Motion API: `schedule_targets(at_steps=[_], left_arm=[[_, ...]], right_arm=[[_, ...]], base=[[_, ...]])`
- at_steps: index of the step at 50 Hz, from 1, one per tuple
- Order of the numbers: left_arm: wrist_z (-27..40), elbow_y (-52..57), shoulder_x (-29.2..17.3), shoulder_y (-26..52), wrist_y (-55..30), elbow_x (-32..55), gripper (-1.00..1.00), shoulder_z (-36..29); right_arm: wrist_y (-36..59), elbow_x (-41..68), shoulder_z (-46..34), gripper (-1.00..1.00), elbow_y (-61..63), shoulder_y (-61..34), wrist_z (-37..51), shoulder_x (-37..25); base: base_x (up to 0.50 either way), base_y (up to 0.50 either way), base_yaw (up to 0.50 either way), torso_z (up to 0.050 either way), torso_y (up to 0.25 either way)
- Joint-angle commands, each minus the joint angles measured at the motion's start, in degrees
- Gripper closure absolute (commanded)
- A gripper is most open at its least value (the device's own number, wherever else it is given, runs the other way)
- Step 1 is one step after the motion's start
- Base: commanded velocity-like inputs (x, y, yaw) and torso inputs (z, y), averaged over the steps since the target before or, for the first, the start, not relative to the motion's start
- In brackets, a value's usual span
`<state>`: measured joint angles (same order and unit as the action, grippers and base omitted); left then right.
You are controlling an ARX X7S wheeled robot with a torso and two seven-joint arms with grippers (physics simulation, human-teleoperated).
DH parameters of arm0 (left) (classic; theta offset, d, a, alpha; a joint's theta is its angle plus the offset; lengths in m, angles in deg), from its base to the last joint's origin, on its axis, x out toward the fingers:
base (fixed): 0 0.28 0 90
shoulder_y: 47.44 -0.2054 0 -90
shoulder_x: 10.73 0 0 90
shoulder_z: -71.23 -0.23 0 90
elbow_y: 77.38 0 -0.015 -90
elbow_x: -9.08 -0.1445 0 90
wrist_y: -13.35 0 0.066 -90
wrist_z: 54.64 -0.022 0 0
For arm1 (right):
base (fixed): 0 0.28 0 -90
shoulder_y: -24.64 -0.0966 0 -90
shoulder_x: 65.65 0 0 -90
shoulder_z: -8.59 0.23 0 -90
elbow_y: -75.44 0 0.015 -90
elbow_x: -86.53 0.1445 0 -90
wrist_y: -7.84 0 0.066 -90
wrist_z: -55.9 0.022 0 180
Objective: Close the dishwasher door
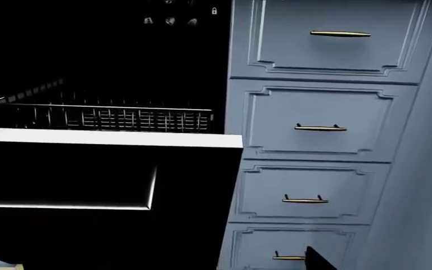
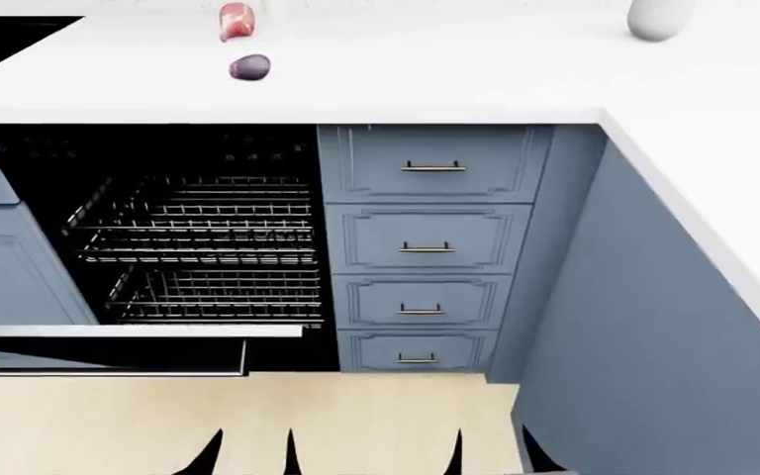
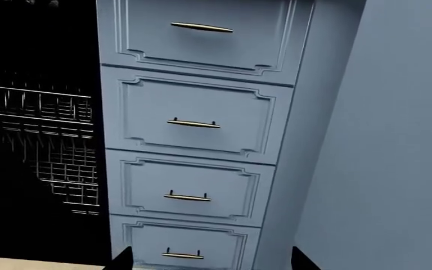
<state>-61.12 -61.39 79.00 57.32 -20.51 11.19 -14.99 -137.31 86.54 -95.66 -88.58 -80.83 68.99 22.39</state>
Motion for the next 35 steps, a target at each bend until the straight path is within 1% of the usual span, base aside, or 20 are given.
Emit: schedule_targets(at_steps=[1, 35], left_arm=[[0.20, -0.97, 0.02, 0.19, 0.58, -0.79, -1.00, 0.43], [0.41, -0.97, 0.02, 0.23, 0.28, -0.93, -1.00, 0.37]], right_arm=[[-1.00, 0.14, -0.56, -1.00, -0.97, -0.18, 0.58, -0.05], [-0.62, 0.17, -0.88, -1.00, -0.97, -0.23, 1.02, -0.10]], base=[[0.00, 0.00, 0.00, -0.050, 0.000], [0.00, 0.00, 0.00, -0.050, 0.000]])
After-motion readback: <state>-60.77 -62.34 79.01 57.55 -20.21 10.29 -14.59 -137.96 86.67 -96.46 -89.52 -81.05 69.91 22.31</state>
